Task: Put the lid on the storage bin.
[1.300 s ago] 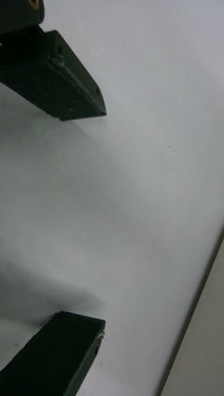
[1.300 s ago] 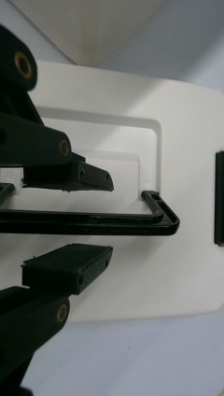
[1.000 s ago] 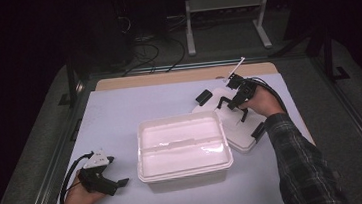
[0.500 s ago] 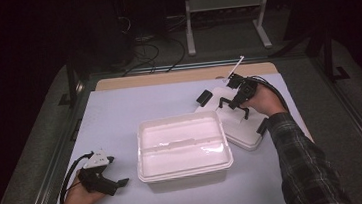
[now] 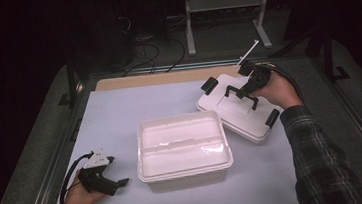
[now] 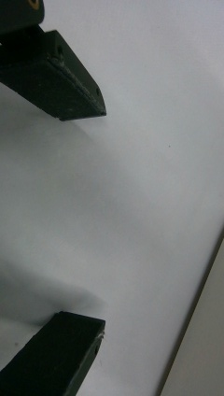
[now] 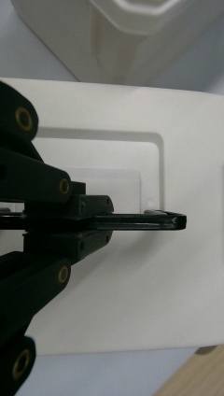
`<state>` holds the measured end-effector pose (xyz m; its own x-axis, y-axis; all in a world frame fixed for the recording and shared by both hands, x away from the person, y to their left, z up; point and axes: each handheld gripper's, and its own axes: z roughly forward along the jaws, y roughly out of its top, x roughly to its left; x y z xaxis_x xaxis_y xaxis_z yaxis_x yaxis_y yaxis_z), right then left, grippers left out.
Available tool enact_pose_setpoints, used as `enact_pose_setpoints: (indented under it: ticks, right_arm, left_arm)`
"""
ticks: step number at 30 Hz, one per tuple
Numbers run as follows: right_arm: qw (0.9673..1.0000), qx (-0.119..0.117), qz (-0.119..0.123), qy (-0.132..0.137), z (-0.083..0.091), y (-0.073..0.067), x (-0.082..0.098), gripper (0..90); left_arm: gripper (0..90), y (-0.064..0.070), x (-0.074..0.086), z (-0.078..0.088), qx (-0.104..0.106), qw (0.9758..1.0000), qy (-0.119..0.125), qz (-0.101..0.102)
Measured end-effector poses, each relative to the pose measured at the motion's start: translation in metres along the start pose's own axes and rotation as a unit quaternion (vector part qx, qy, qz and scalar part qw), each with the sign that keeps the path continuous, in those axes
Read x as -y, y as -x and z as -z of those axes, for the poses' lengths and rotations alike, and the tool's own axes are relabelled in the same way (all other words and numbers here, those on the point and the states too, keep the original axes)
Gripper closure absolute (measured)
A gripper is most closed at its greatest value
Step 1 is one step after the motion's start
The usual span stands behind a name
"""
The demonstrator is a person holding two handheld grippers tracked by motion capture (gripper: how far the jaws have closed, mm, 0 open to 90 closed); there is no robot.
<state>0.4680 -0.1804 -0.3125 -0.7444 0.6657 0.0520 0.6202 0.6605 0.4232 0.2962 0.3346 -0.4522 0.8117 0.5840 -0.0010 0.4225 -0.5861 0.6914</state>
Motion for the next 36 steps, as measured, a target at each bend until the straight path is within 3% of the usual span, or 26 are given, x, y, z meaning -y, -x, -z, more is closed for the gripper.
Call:
enact_pose_setpoints:
  ticks: [13, 19, 29, 36]
  right_arm:
    - [0.9996, 0.011, 0.009, 0.025, 0.047, -0.005, -0.001, 84.3]
    - [0.9993, 0.0, 0.012, 0.035, 0.062, -0.009, -0.002, 84.3]
    - [0.9969, -0.026, 0.053, 0.052, 0.081, -0.03, -0.013, 84.3]
    - [0.9926, -0.052, 0.095, 0.055, 0.081, -0.054, -0.024, 84.3]
  left_arm:
    - [0.1, 0.0, 0.0, 0.0, 0.0, 1.0, 0.001, 0.001]
    - [0.1, 0.0, 0.0, 0.0, 0.0, 1.0, 0.001, 0.001]
    - [0.1, 0.0, 0.0, 0.0, 0.0, 1.0, 0.001, 0.001]
    - [0.1, 0.0, 0.0, 0.0, 0.0, 1.0, 0.001, 0.001]
